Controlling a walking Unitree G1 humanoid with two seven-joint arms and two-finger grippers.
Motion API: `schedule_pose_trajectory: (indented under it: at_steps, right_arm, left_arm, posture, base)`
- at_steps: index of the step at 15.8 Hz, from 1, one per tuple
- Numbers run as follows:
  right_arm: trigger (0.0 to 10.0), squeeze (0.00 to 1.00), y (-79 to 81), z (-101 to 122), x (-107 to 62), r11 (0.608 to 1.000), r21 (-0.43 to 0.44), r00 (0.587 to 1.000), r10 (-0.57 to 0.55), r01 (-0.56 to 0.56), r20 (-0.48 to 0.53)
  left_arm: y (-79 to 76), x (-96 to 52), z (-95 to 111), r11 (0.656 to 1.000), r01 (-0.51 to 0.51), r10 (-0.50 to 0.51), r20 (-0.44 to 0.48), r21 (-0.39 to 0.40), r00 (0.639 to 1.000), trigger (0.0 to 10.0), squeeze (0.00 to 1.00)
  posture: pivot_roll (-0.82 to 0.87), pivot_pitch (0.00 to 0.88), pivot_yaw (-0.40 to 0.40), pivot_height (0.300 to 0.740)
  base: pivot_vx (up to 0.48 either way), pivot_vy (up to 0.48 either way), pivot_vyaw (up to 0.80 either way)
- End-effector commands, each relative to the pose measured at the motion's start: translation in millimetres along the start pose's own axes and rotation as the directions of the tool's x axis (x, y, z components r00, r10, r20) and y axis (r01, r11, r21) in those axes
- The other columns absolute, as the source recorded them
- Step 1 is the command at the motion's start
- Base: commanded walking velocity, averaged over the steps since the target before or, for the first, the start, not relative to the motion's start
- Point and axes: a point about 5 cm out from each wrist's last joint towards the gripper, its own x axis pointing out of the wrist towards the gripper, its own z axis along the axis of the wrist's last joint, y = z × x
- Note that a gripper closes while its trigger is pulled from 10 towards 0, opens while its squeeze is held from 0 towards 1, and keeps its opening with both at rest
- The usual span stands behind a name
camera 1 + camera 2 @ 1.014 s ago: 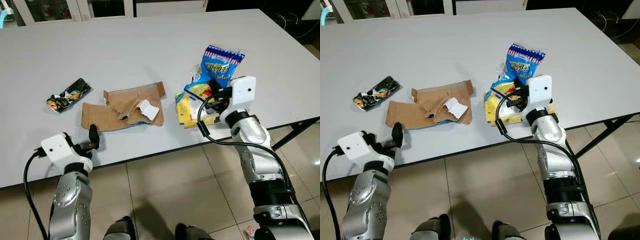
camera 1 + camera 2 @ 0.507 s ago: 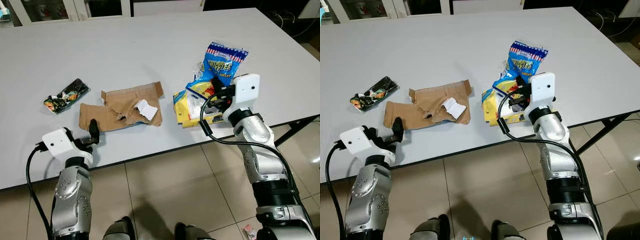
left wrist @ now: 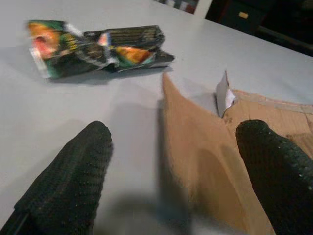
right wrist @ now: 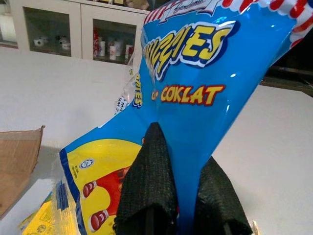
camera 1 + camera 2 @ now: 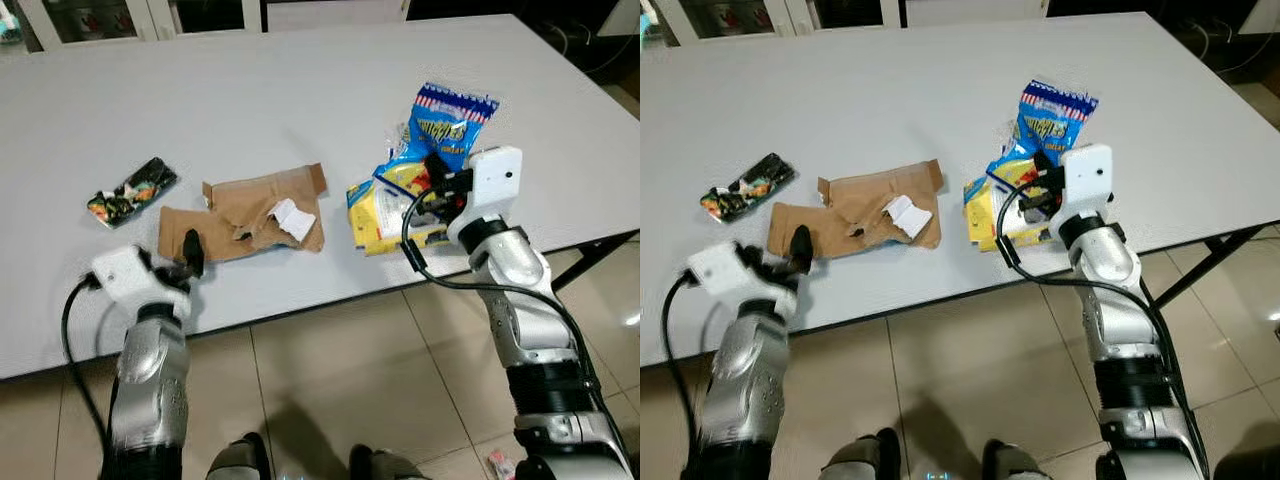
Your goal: Picking trash to rubbish bin
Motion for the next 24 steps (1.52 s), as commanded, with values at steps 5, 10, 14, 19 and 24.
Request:
schedule_pose_trajectory:
  at_steps: [5,10,14,19,24]
  right_arm:
    - [0.0,0.00,-6.5,0.9,-7.1,1.000,0.010,1.000,-0.027,0.027,-0.003]
    - [0.0,0.00,-5.6,1.1,-6.9,1.000,0.012,1.000,-0.025,0.025,-0.003]
    - [0.0,0.00,-5.5,0.8,-5.8,1.000,0.012,1.000,-0.026,0.026,-0.002]
    - [0.0,0.00,-5.3,0.9,-5.8,1.000,0.011,1.000,-0.027,0.027,-0.001]
    - [0.0,0.00,-5.2,0.4,-5.4,1.000,0.010,1.000,-0.027,0.027,-0.003]
  left_arm:
    - [-7.5,0.7,-21.4,0.998,0.056,-0.055,-0.068,0.021,0.996,0.0,0.00]
    - [-4.1,1.1,-23.1,0.998,0.062,-0.060,-0.057,0.030,0.997,0.0,0.00]
    - [-4.2,3.0,-22.4,0.997,0.068,-0.066,-0.045,0.033,0.997,0.0,0.00]
    - [-6.7,4.2,-20.4,0.996,0.078,-0.076,-0.027,0.048,0.997,0.0,0.00]
    - [-9.3,5.4,-16.9,0.993,0.089,-0.089,-0.006,0.078,0.996,0.0,0.00]
  posture:
    - [-0.13,0.209,-0.025,0.740]
    - [-0.12,0.204,-0.026,0.740]
    - [-0.13,0.197,-0.023,0.740]
    - [-0.13,0.195,-0.023,0.740]
    - [-0.13,0.195,-0.025,0.740]
  base:
    - [0.000,0.000,0.00]
    - [0.000,0.000,0.00]
    - [0.000,0.000,0.00]
    - [0.000,0.000,0.00]
    - [0.000,0.000,0.00]
